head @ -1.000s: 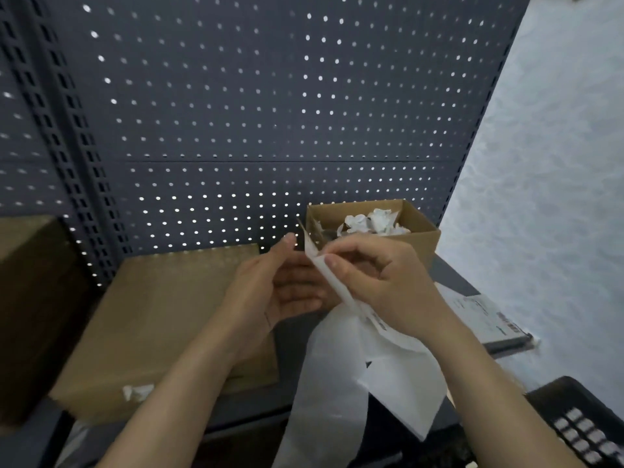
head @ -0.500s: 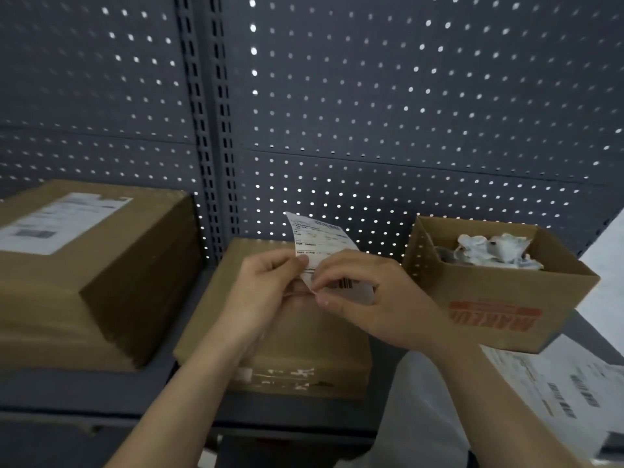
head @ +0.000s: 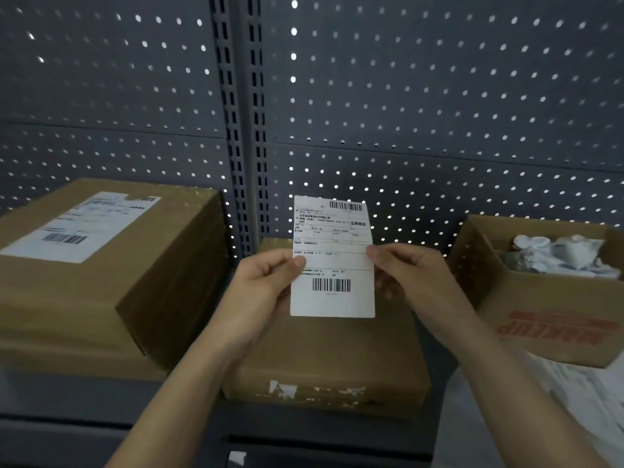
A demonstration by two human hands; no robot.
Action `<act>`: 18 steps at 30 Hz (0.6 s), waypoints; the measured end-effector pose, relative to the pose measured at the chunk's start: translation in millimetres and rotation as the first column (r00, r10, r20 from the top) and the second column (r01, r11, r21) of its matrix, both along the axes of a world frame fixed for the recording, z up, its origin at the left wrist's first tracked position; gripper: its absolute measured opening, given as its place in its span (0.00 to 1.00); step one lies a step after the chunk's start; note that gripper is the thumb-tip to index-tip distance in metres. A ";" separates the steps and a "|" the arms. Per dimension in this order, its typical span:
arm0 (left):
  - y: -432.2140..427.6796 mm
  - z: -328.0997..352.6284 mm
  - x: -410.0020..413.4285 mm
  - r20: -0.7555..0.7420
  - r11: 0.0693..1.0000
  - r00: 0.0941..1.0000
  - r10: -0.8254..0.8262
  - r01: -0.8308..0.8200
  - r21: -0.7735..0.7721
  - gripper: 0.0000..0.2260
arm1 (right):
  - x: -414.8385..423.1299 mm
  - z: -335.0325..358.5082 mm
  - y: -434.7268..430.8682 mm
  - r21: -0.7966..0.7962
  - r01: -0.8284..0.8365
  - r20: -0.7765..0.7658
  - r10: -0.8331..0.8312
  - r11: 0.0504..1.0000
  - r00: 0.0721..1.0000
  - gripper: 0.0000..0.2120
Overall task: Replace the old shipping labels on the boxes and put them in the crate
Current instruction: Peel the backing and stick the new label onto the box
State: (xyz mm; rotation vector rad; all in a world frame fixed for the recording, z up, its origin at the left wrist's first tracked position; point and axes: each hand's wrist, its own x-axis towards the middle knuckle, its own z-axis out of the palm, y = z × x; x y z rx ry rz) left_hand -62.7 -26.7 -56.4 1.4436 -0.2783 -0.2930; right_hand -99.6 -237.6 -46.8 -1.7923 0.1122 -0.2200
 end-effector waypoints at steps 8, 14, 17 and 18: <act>6.1 -8.1 11.0 -0.062 0.988 0.992 -0.110 0.116 0.102 0.10 | -3.0 -7.4 5.2 -0.016 0.074 0.011 -0.074 0.997 0.997 0.06; 12.9 -9.9 15.3 -0.084 0.989 0.993 -0.086 0.095 0.112 0.09 | -7.0 -9.9 10.1 0.004 0.069 -0.040 -0.069 0.998 0.997 0.05; 15.9 -13.2 18.8 -0.003 0.975 0.998 -0.060 0.060 0.216 0.05 | -8.8 -10.2 10.4 0.013 0.052 -0.084 -0.051 0.999 0.995 0.05; 16.7 -14.7 19.9 0.050 0.961 0.997 -0.054 0.039 0.276 0.05 | -9.0 -10.6 10.8 0.017 0.048 -0.101 -0.046 0.999 0.994 0.04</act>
